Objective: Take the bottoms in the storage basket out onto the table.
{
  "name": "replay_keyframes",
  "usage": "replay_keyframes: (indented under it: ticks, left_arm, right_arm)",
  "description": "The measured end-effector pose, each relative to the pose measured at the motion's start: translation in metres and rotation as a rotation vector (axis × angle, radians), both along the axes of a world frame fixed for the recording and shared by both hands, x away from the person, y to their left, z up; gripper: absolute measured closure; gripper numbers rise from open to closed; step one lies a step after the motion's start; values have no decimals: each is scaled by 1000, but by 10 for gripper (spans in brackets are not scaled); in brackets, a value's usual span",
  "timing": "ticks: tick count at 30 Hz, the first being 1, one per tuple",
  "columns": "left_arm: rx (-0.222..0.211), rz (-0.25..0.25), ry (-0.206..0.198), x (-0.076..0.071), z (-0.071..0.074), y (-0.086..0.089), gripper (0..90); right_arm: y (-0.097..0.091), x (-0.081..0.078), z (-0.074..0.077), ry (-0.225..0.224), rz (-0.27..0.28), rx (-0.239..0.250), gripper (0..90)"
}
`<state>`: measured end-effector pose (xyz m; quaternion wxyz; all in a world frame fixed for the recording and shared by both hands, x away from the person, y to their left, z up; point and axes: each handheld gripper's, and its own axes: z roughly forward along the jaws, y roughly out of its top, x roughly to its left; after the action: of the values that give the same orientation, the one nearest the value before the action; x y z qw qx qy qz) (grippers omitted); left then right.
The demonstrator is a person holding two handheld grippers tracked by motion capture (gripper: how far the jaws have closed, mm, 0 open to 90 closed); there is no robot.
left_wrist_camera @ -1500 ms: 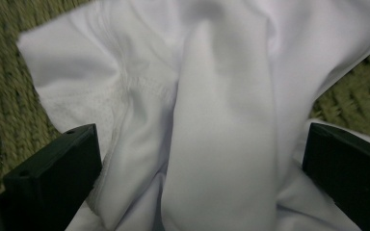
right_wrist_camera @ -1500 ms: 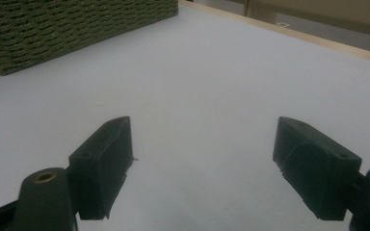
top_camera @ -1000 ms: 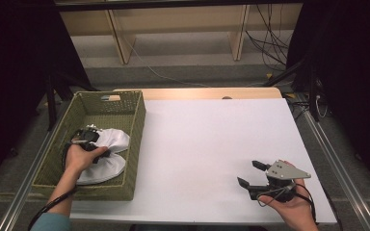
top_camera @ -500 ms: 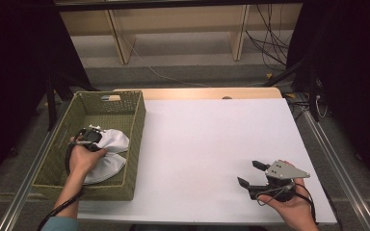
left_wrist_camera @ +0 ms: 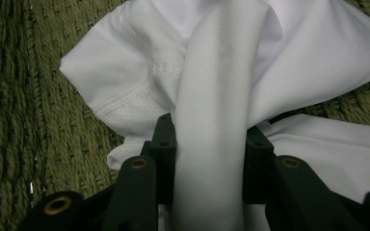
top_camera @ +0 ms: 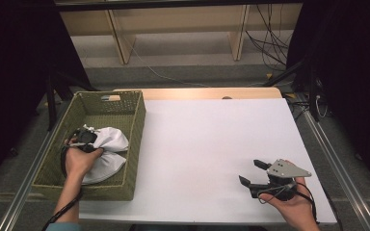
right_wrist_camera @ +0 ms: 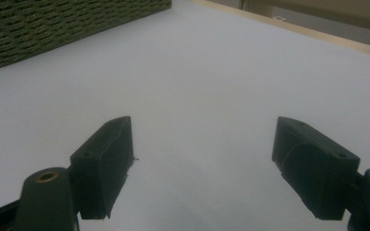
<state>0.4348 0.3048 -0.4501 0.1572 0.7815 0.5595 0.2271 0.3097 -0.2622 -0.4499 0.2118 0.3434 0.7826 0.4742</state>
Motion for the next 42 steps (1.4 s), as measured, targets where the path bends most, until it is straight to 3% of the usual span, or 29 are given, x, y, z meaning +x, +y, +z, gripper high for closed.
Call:
replay_keyframes:
  ticks: [5, 6, 8, 10, 21, 42]
  left_arm:
    - [-10, -1, -41, -4, 6, 1, 667]
    - [-30, 9, -75, -5, 10, 2, 669]
    - [-31, 6, -85, -6, 14, 3, 670]
    - [-49, 10, -134, -9, 21, 3, 671]
    - [-96, 25, -244, -14, 34, 5, 673]
    - [-144, 7, -369, -23, 58, 2, 672]
  right_arm:
    - [0, 0, 0, 0, 4, 3, 234]
    - [0, 0, 0, 0, 5, 6, 234]
    - [0, 0, 0, 0, 6, 6, 234]
    - [0, 1, 0, 0, 5, 8, 234]
    - [-1, 1, -1, 3, 9, 9, 234]
    - [-1, 2, -1, -6, 3, 8, 234]
